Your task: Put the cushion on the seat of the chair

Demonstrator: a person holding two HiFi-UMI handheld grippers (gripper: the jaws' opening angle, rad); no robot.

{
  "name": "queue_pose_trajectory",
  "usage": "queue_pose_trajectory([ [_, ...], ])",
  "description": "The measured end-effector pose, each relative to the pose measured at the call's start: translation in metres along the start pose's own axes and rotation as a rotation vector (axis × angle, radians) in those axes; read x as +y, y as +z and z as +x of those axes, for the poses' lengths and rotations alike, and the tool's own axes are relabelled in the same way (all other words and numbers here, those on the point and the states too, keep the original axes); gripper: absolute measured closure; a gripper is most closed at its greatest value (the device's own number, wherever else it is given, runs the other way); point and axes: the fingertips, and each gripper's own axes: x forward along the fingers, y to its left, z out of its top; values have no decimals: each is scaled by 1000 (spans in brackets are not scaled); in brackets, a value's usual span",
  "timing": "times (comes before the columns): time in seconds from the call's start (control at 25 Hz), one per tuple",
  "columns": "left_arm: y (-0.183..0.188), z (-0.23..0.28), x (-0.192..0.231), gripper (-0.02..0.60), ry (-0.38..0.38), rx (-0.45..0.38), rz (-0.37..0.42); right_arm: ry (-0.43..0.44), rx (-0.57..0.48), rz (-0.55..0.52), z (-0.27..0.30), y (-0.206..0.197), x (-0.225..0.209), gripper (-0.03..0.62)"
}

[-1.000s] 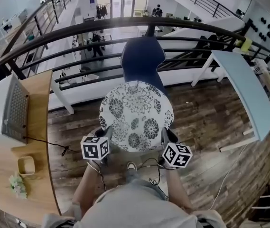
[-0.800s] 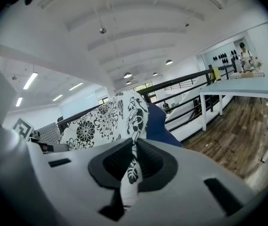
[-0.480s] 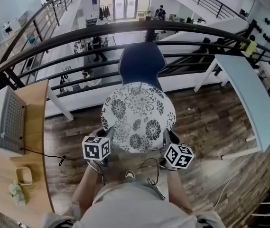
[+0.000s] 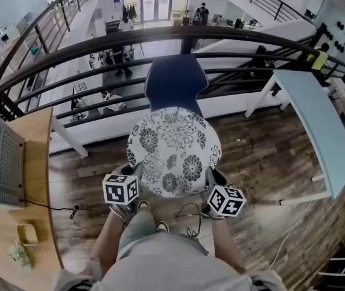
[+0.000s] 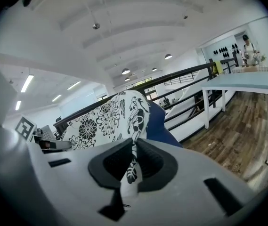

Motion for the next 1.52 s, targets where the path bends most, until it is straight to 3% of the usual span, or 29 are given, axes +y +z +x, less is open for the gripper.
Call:
queue_pose_trajectory([
  [0.32, 36, 58, 27, 557, -48, 19, 23, -58, -13, 10, 53, 21, -9, 569],
  [1.08, 221, 239, 142, 557, -200, 45, 126, -199, -72, 79, 264, 130, 4, 569],
  [1.52, 225, 310, 167, 557, -212, 110, 83, -228, -39, 99, 318, 140, -18, 569],
])
